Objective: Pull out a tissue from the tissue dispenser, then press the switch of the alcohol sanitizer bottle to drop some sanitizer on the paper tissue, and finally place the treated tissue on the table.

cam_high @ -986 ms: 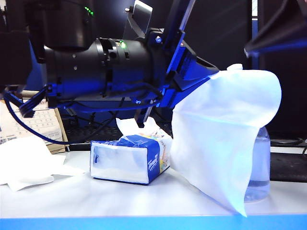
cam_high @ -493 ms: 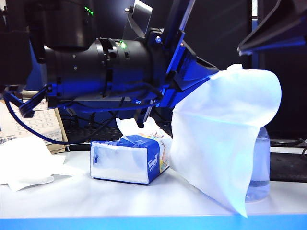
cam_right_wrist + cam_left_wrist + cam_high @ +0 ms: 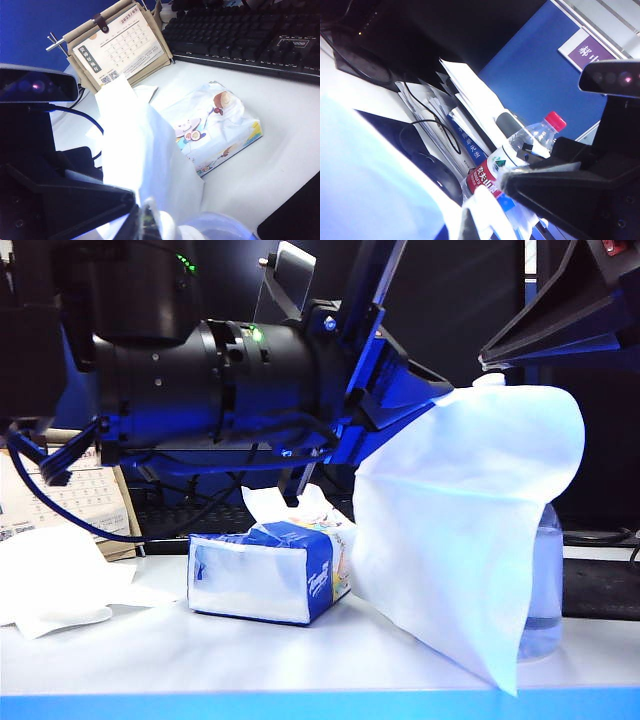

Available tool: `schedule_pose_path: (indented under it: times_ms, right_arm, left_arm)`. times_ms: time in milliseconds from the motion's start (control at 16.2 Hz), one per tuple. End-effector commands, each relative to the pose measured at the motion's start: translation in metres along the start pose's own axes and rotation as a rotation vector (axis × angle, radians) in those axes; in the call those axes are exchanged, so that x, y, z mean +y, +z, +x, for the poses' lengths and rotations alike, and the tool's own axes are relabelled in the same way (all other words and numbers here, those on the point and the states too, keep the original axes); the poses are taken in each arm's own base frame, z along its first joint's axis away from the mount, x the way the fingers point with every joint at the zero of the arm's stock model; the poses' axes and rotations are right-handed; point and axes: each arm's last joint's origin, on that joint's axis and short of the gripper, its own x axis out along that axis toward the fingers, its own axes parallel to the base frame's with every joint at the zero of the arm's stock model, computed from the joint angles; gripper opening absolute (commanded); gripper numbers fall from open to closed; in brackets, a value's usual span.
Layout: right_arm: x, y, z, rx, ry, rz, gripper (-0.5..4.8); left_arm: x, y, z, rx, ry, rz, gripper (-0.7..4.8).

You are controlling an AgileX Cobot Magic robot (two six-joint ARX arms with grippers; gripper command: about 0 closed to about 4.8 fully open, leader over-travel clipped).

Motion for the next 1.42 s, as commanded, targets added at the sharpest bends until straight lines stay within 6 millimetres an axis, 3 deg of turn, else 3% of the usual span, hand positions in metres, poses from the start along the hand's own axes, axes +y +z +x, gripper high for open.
schedule_pose_path:
  times_ms: [62, 493, 1048, 1417]
  right_arm:
    - [0.001, 0.0, 0.0, 0.004, 0.007, 0.005, -0.04]
    - [-0.002, -0.008, 0.002, 0.058, -0.007, 0.043, -0.04]
    - [-0.017, -0.047, 0.009, 0.172, -0.038, 0.125, -0.04]
    - [-0.015, -0.038, 0.01, 0.1, -0.017, 0.1, -0.04]
  left_arm:
    - [-0.002, 0.003, 0.001, -0.022, -0.015, 0.001, -0.06]
    - [-0.002, 0.003, 0.001, -0.021, -0.014, -0.005, -0.06]
    - [-0.002, 0.003, 0.001, -0.022, -0.014, 0.003, -0.06]
    - [0.0, 0.005, 0.001, -0.023, -0.012, 0.004, -0.06]
